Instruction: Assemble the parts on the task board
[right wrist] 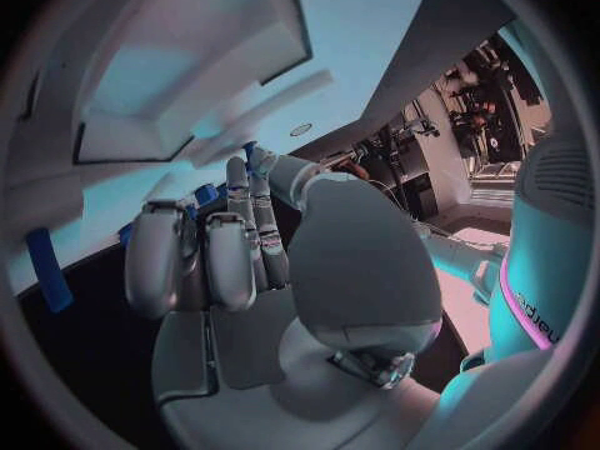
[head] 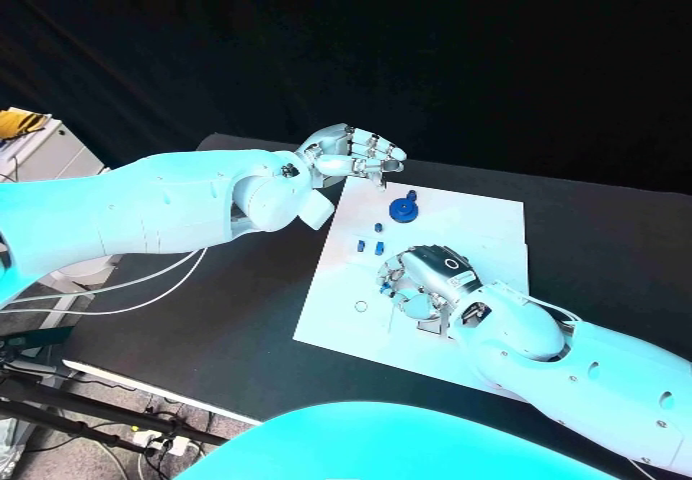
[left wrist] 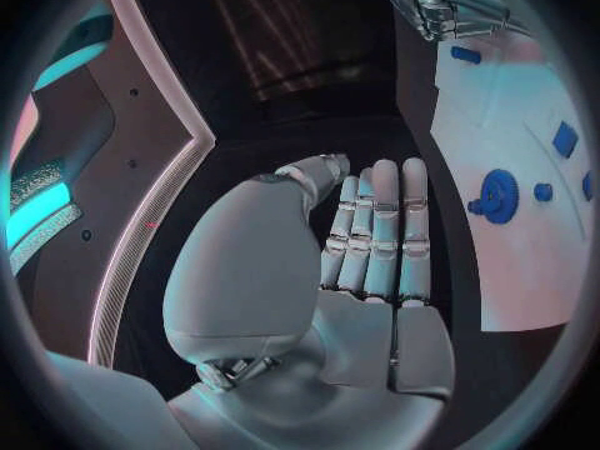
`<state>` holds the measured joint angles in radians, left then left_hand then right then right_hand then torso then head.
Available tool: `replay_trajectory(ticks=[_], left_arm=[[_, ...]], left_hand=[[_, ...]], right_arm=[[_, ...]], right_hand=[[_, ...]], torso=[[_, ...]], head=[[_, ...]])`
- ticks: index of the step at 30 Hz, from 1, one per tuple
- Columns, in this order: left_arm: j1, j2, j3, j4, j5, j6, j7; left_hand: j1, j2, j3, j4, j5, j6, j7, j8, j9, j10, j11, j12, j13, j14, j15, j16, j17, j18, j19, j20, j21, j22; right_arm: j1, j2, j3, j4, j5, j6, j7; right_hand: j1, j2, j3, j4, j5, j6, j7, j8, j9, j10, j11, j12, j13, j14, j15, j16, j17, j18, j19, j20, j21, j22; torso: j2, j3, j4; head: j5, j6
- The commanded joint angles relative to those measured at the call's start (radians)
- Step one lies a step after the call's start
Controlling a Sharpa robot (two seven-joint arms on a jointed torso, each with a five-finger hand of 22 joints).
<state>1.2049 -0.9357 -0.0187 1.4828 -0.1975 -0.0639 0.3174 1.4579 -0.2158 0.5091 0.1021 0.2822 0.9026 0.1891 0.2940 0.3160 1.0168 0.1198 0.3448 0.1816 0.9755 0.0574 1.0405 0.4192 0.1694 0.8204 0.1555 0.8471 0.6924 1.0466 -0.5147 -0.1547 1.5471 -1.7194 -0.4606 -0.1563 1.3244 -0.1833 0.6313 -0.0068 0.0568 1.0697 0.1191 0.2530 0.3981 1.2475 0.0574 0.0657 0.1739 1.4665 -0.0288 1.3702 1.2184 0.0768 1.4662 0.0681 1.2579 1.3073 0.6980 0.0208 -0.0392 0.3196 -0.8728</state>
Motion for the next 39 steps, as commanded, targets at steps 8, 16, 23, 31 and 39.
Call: replay_trajectory(ticks=[8, 16, 23, 31, 39], left_arm=[[0.001, 0.001, 0.001, 0.001, 0.004, 0.009, 0.007], [0.001, 0.0, 0.001, 0.001, 0.004, 0.011, 0.004], [0.001, -0.001, 0.001, 0.0, 0.004, 0.013, 0.003], [0.001, -0.004, 0.001, -0.01, 0.002, 0.015, 0.002], [0.0, -0.012, 0.0, -0.015, 0.002, 0.014, 0.002]], left_hand=[[-0.002, 0.007, 0.0, -0.006, 0.004, 0.002, 0.003, 0.001, -0.001, 0.001, 0.008, -0.004, -0.002, 0.004, 0.001, -0.006, -0.002, 0.012, 0.004, 0.0, 0.005, 0.001], [-0.003, 0.009, 0.0, -0.007, 0.004, 0.002, 0.004, 0.001, -0.001, 0.0, 0.008, -0.005, -0.002, 0.004, 0.0, -0.008, -0.001, 0.012, 0.002, 0.0, 0.006, 0.002], [-0.003, 0.009, 0.0, -0.007, 0.004, 0.002, 0.004, 0.001, -0.001, 0.0, 0.008, -0.005, -0.002, 0.004, 0.0, -0.008, -0.001, 0.012, 0.002, 0.0, 0.006, 0.002], [-0.003, 0.009, 0.0, -0.007, 0.004, 0.002, 0.004, 0.001, -0.001, 0.0, 0.008, -0.005, -0.002, 0.004, 0.0, -0.008, -0.001, 0.012, 0.002, 0.0, 0.006, 0.002], [-0.003, 0.009, 0.0, -0.007, 0.004, 0.002, 0.004, 0.001, -0.001, 0.0, 0.008, -0.005, -0.002, 0.004, 0.0, -0.008, -0.001, 0.012, 0.002, 0.0, 0.006, 0.002]], right_arm=[[-0.004, 0.004, -0.004, -0.008, -0.014, 0.111, -0.016], [-0.004, -0.001, -0.004, -0.004, -0.015, 0.073, -0.014], [-0.004, -0.011, -0.004, 0.006, -0.015, 0.017, -0.012], [0.002, -0.064, 0.0, 0.067, 0.007, -0.045, -0.01], [0.049, -0.178, 0.023, 0.167, 0.071, -0.036, -0.033]], right_hand=[[-0.029, -0.027, -0.009, 0.007, 0.001, -0.017, 0.007, -0.015, 0.0, -0.071, 0.018, -0.003, -0.02, 0.018, 0.02, -0.028, -0.053, -0.003, 0.003, 0.017, -0.074, 0.075], [-0.031, -0.039, -0.013, 0.008, 0.001, -0.023, 0.01, -0.02, -0.001, -0.098, 0.024, -0.003, -0.025, 0.014, 0.025, -0.031, -0.06, -0.001, -0.002, 0.022, -0.087, 0.069], [-0.024, -0.052, -0.044, 0.015, 0.001, -0.073, 0.007, -0.058, -0.012, -0.195, 0.044, 0.01, -0.039, -0.034, 0.045, -0.083, -0.152, 0.019, -0.045, 0.039, -0.205, 0.017], [0.01, -0.05, -0.138, 0.037, 0.004, -0.109, -0.009, -0.097, -0.023, -0.265, 0.056, 0.059, -0.043, -0.072, 0.056, -0.097, -0.206, 0.03, -0.07, 0.054, -0.272, -0.011], [0.023, -0.044, -0.158, 0.052, 0.003, -0.11, -0.004, -0.105, -0.026, -0.259, 0.051, 0.094, -0.038, -0.068, 0.052, -0.086, -0.202, 0.028, -0.063, 0.052, -0.257, -0.003]], torso=[[0.0, -0.0006, 0.0012], [0.0, 0.0006, -0.0002], [0.0, 0.0007, -0.0003], [-0.002, 0.0001, -0.0015], [-0.004, -0.0003, -0.0038]], head=[[-0.004, 0.0], [-0.004, 0.0], [-0.005, 0.0], [-0.014, 0.007], [-0.027, 0.022]])
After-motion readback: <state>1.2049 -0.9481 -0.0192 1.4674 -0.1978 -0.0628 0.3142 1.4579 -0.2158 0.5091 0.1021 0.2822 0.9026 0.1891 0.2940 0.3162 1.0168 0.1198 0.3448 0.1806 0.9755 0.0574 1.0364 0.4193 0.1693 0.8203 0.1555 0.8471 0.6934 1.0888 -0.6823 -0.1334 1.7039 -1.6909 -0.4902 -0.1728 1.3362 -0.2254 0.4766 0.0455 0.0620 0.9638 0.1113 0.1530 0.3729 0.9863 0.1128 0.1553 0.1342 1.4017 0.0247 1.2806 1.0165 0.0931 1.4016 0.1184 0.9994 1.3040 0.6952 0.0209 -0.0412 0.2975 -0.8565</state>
